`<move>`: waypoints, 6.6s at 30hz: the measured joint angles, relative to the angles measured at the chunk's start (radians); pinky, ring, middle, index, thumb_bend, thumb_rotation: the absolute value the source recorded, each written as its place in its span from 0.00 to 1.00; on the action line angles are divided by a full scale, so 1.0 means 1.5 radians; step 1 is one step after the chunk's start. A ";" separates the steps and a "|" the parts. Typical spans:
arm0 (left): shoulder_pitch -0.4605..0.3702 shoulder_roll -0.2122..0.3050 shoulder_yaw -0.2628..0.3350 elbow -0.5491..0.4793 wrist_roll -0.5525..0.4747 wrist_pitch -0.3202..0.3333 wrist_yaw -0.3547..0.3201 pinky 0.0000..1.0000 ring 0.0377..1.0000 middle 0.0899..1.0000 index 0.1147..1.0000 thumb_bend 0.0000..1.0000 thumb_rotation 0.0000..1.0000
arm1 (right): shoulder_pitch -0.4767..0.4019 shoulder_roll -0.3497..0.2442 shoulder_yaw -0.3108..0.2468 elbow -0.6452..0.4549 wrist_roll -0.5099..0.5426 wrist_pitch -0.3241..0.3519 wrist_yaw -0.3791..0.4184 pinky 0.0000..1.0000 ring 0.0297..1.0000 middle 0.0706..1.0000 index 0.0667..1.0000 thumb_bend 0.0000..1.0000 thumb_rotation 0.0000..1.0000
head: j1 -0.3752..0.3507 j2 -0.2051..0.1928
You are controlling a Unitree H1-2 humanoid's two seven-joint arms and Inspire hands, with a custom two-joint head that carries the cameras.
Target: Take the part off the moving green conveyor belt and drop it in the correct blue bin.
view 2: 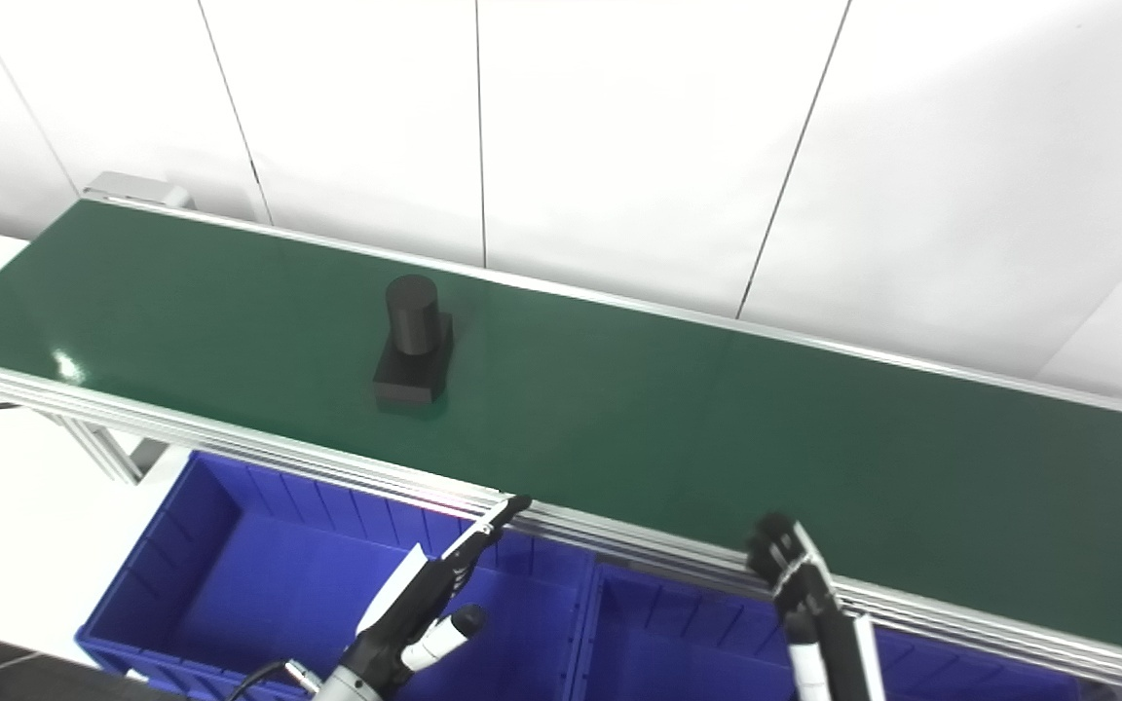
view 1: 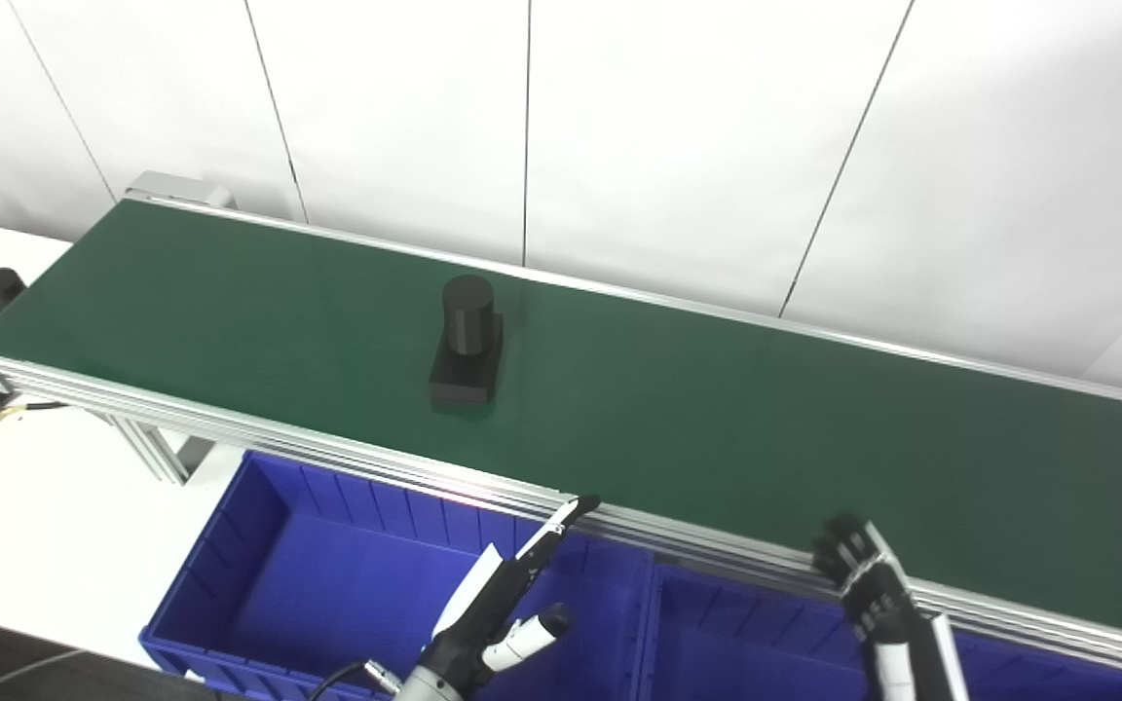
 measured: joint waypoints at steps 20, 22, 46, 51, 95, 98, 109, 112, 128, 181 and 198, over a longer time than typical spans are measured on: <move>0.005 0.002 -0.026 0.001 0.010 0.000 0.029 1.00 1.00 1.00 0.95 0.84 1.00 | -0.139 0.037 -0.028 -0.096 0.021 0.000 0.056 0.92 0.88 0.88 0.89 0.77 0.85 | 0.002 -0.005; 0.007 0.002 -0.028 0.000 0.012 0.000 0.030 1.00 1.00 1.00 0.95 0.84 1.00 | -0.165 0.028 -0.022 -0.069 0.004 0.000 0.045 0.91 0.88 0.88 0.89 0.77 0.85 | 0.002 -0.004; 0.032 0.023 -0.075 -0.018 0.017 0.000 0.080 1.00 1.00 1.00 0.95 0.85 0.99 | -0.389 -0.062 0.199 0.273 -0.119 0.000 -0.235 0.84 0.87 0.88 0.88 0.91 0.64 | -0.023 -0.017; 0.033 0.032 -0.077 -0.018 0.009 0.000 0.077 1.00 1.00 1.00 0.96 0.88 1.00 | -0.421 -0.063 0.221 0.313 -0.122 0.000 -0.262 0.84 0.86 0.88 0.89 0.89 0.60 | -0.053 -0.028; 0.044 0.060 -0.088 -0.003 -0.014 0.000 0.063 1.00 1.00 1.00 0.97 0.91 1.00 | -0.482 -0.070 0.301 0.510 -0.177 0.000 -0.363 0.80 0.84 0.87 0.89 0.88 0.39 | -0.133 -0.087; 0.048 0.061 -0.088 -0.014 -0.014 0.000 0.063 1.00 1.00 1.00 0.98 0.90 1.00 | -0.491 -0.070 0.301 0.529 -0.178 0.000 -0.365 0.81 0.84 0.86 0.88 0.89 0.39 | -0.134 -0.086; 0.060 0.061 -0.093 -0.017 0.000 0.000 0.065 1.00 1.00 1.00 0.98 0.93 1.00 | -0.516 -0.069 0.302 0.582 -0.192 0.000 -0.373 0.79 0.85 0.87 0.87 0.87 0.37 | -0.129 -0.096; 0.063 0.061 -0.093 -0.018 0.000 0.000 0.065 1.00 1.00 1.00 0.98 0.92 1.00 | -0.516 -0.069 0.303 0.584 -0.193 0.000 -0.373 0.79 0.85 0.88 0.87 0.88 0.37 | -0.128 -0.094; 0.069 0.060 -0.091 -0.027 -0.008 0.000 0.062 1.00 1.00 1.00 0.97 0.93 1.00 | -0.534 -0.068 0.307 0.622 -0.207 0.000 -0.379 0.78 0.85 0.85 0.86 0.89 0.40 | -0.128 -0.089; 0.088 0.036 -0.062 -0.055 -0.027 0.000 0.035 1.00 1.00 1.00 0.99 0.91 0.98 | -0.532 -0.085 0.318 0.583 -0.276 0.001 -0.457 0.35 0.37 0.46 0.51 0.51 0.00 | -0.148 -0.061; 0.098 0.008 0.027 -0.152 -0.117 0.000 -0.101 1.00 1.00 1.00 1.00 0.90 0.97 | -0.240 -0.175 0.204 -0.014 -0.228 0.086 -0.319 0.33 0.36 0.44 0.52 0.51 0.00 | -0.255 0.076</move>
